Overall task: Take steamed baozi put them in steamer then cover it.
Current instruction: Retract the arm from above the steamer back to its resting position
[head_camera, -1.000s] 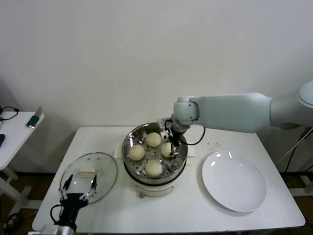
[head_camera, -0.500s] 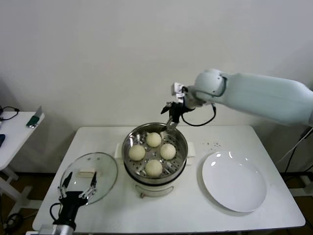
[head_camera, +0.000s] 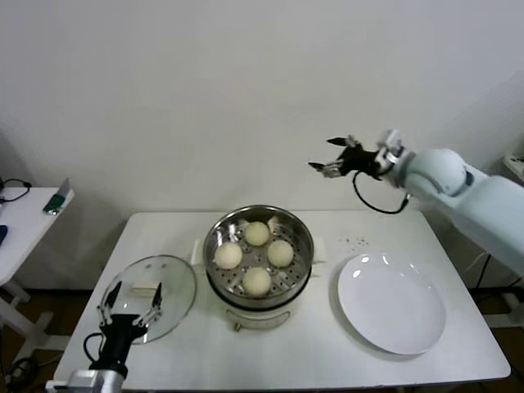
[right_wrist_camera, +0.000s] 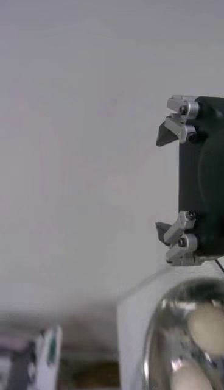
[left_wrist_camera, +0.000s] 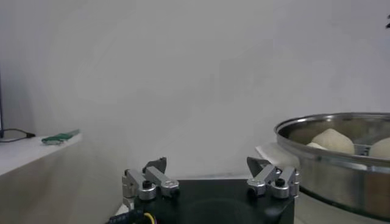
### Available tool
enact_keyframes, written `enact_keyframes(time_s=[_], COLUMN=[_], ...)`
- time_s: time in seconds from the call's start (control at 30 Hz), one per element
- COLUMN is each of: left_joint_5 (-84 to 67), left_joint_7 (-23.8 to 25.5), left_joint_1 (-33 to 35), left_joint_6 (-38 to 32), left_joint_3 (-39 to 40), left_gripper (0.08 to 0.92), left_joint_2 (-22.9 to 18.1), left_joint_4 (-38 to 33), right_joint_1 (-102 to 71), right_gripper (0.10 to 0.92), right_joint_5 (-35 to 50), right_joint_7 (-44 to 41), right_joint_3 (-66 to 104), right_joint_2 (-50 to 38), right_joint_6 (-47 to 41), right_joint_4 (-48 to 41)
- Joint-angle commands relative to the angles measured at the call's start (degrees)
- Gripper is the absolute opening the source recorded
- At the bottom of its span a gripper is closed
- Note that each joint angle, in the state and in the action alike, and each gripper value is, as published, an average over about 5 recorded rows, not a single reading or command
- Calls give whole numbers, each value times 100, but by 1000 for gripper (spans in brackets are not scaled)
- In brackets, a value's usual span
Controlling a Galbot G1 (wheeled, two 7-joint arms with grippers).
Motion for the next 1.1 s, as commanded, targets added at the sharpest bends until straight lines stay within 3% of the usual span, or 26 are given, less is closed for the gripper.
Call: enact_keyframes(time_s=[0.03,0.3,0.53,0.77,0.9,1.1], left_joint_5=[336,1044,2191,3866,5454,7124], left_joint_7=[-9,-114,-486,-1151,-2027,-2776], left_joint_1=[-234,-376,-403,-220,-274,-461], left_joint_6=[-171,-492,-1058,-1493,-1523,-978], left_joint_3=[-1,-7,-156,-354,-436,-406], left_gripper=[823,823,823,823,823,823], left_joint_2=[148,245,357,740,805,758], left_joint_4=[357,664,989,1198,1547,2168], right_joint_1=[-7052,-9128,-9834,-10183,-10237,-10288], right_gripper=[823,823,823,823,823,823], right_joint_5=[-1487,-1909,-2074,-2135,-2281,-2428], right_joint_7=[849,740,483,453,454,502], right_joint_3=[6624,8027,8171,7762,7412,7106], right_joint_2=[169,1831,2625,3058,3200,3379], right_joint_6=[1234,2298,2862,3325,3659,3879], right_joint_4=[1029,1460,1520,1384,1193,1117])
